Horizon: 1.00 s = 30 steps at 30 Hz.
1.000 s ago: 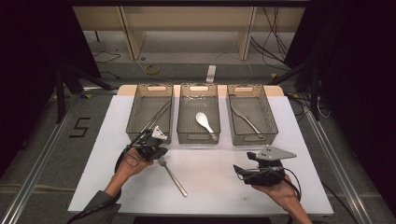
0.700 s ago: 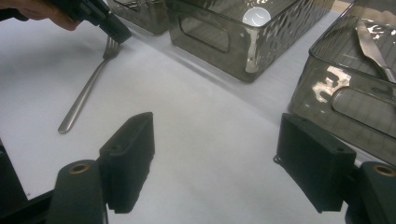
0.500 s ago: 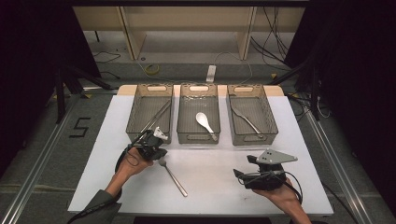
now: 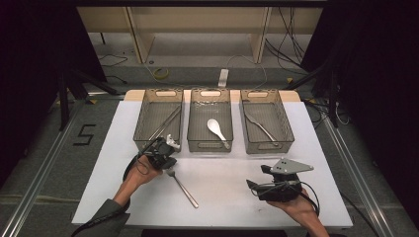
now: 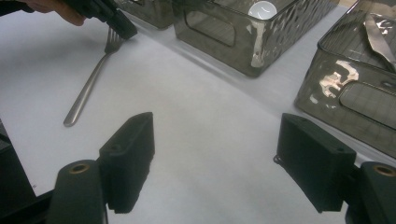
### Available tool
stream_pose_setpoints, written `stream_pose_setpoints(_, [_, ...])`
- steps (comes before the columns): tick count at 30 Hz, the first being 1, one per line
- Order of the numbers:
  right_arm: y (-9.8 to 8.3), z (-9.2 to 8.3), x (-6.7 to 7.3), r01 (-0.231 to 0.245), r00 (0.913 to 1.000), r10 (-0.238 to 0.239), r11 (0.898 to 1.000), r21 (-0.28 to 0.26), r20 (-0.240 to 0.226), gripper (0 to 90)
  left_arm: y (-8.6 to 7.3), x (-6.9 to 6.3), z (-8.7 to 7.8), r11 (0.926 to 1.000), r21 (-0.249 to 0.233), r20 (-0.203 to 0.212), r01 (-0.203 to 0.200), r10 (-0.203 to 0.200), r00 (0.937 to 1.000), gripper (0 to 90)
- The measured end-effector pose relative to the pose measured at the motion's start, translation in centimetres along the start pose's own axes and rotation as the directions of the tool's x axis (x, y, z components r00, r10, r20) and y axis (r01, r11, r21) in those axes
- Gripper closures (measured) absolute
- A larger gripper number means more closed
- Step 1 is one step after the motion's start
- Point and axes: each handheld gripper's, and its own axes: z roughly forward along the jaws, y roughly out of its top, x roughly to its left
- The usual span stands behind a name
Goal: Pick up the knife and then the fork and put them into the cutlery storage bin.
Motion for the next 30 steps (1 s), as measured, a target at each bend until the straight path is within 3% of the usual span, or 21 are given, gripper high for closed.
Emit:
stream_pose_setpoints(11, [-0.1,-0.1,-0.1,0.004,1.0000,-0.004,1.000,0.004,-0.001,28.6,-1.8,0.5,-1.3,0.9942,0.104,0.049,0.027,-0.033,0.9983,88.8])
stream_pose_setpoints(25, [-0.1,-0.1,-0.1,0.005,1.0000,-0.005,1.000,0.008,-0.002,28.6,-3.8,-1.1,-2.9,0.9746,0.224,0.091,-0.002,-0.019,0.9957,88.8])
stream_pose_setpoints(30, [-0.1,-0.1,0.0,0.008,1.0000,-0.007,1.000,0.009,-0.004,28.6,-4.3,-1.8,-3.4,0.9667,0.253,0.105,-0.037,0.011,0.9945,88.8])
